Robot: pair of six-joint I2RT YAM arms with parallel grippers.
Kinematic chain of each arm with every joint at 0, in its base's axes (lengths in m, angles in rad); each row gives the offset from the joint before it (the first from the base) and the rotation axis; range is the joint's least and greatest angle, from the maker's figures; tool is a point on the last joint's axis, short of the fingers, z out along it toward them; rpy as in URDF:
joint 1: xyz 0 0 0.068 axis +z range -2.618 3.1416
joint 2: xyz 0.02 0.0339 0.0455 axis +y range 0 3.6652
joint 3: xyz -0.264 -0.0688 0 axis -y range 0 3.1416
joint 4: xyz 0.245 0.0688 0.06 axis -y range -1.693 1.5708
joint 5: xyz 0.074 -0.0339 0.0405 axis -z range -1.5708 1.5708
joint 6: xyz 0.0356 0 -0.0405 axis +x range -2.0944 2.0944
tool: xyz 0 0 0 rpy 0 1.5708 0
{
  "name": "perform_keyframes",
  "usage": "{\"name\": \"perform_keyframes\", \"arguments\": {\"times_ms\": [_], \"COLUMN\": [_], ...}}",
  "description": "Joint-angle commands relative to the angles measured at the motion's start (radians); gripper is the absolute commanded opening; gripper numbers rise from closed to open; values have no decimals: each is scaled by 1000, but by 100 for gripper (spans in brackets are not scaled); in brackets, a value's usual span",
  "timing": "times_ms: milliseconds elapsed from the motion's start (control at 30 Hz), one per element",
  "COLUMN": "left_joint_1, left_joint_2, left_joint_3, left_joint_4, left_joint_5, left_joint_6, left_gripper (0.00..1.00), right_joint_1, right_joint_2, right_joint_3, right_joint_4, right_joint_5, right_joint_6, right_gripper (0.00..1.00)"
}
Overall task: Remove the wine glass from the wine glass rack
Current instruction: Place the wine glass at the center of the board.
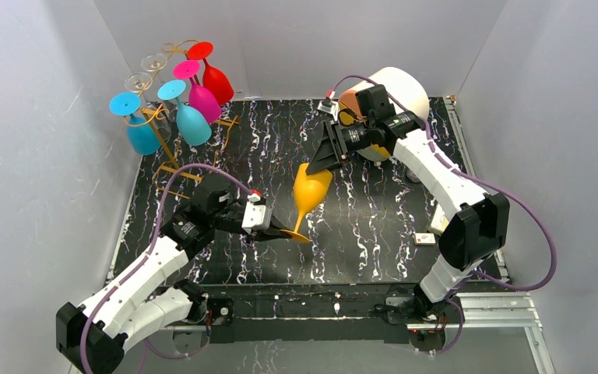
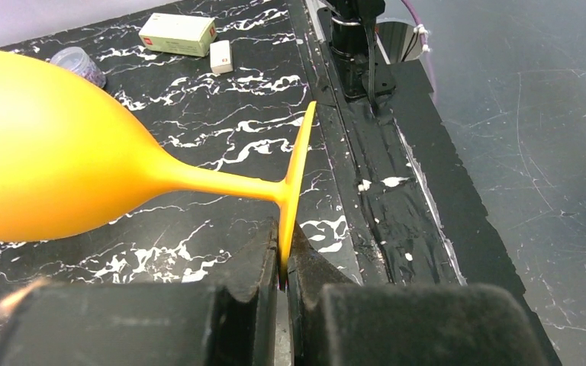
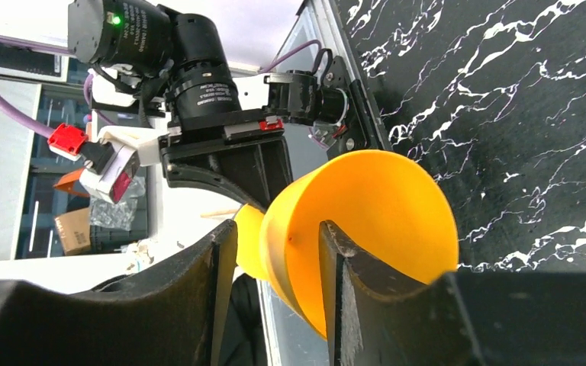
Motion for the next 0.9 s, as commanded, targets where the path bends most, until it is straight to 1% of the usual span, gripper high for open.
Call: {"name": "perform_keyframes", "arguments": {"times_ms": [0, 100, 167, 267, 333, 400, 467, 500, 567, 667, 733, 800, 867], "left_joint_1": [-5, -5, -4, -4, -5, -5, -5, -5, -5, -4, -4, -4, -5], "left_joint_2": [23, 27, 17, 16, 19, 14, 10, 9, 10, 9, 19, 21, 35], "left_joint_3": [35, 39, 33, 41, 42, 41, 41, 46, 66, 71, 83, 90, 90], "left_joint_4": [-44, -110, -119, -118, -119, -140, -156, -171, -227, -244, -272, -291, -267], "left_joint_5": [27, 30, 6, 11, 6, -2, -16, -28, -30, -20, -21, -13, -5], "left_joint_6": [43, 95, 90, 84, 81, 100, 111, 111, 143, 164, 179, 200, 167], "left_gripper": [0, 0, 0, 0, 0, 0, 0, 0, 0, 0, 0, 0, 0], "right_joint_1": [-7, -7, -6, -6, -6, -7, -6, -7, -6, -2, 1, 4, 8], "right_joint_2": [-7, -15, -34, -44, -44, -53, -62, -66, -73, -91, -95, -102, -104], "right_joint_3": [48, 56, 48, -1, -14, -27, -39, -43, -59, -102, -105, -106, -109], "right_joint_4": [-71, -72, -68, -51, -55, -33, 5, 22, 57, 146, 151, 155, 167], "right_joint_5": [-75, -85, -79, -92, -109, -116, -122, -125, -130, -144, -144, -148, -151], "right_joint_6": [-61, -53, -55, -48, -44, -36, -7, 7, 35, 100, 108, 108, 114], "right_gripper": [51, 49, 49, 48, 41, 39, 28, 25, 12, 6, 1, 1, 1]}}
